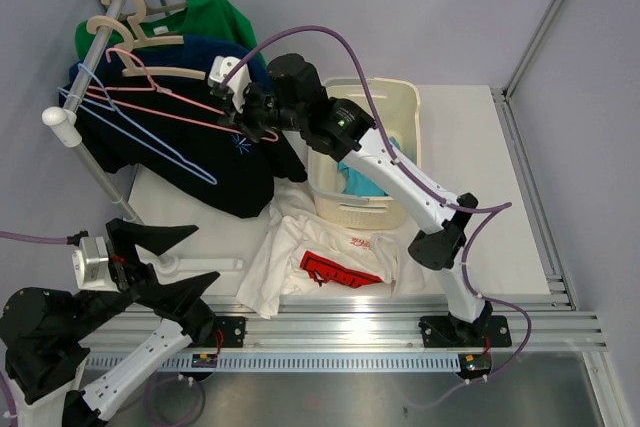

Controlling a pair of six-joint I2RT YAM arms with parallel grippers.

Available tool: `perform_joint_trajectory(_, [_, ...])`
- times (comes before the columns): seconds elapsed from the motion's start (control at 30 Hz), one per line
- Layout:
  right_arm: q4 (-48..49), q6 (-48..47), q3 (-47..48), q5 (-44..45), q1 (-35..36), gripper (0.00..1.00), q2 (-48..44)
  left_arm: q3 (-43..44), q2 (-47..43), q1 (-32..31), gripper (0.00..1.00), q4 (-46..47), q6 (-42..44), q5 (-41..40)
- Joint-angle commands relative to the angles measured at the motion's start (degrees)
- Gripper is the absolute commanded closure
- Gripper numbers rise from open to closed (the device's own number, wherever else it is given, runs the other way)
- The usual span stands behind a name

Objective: Remove the t-shirt from the hanger
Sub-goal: Place the hanger at the clothesline.

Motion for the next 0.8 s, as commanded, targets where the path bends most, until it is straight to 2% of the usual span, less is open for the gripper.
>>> perform_joint_trajectory(0.0, [11.0, 0.9, 0.1, -1.0, -0.2, 1.00, 1.3, -0.6, 0.2, -0.1, 0.01, 1.4, 0.8, 1.5])
perform_joint_trajectory(0.23, [15.0, 4.4, 5.1, -2.6, -0.1, 1.00, 6.9, -1.0, -0.1, -0.1, 0.01, 1.3, 1.2, 0.6])
perform_joint_trajectory(0.53, [19.5, 6.7, 6.1, -4.8, 0.3, 1.00, 9.3, -0.9, -0.9, -0.1, 0.01, 1.3, 0.6, 1.3])
perform_joint_trajectory(0.77, [20.6, 4.9, 7.2, -3.9, 2.2, 1.00, 11.6, -1.0, -1.4, -0.1, 0.01, 1.2, 1.4, 1.0])
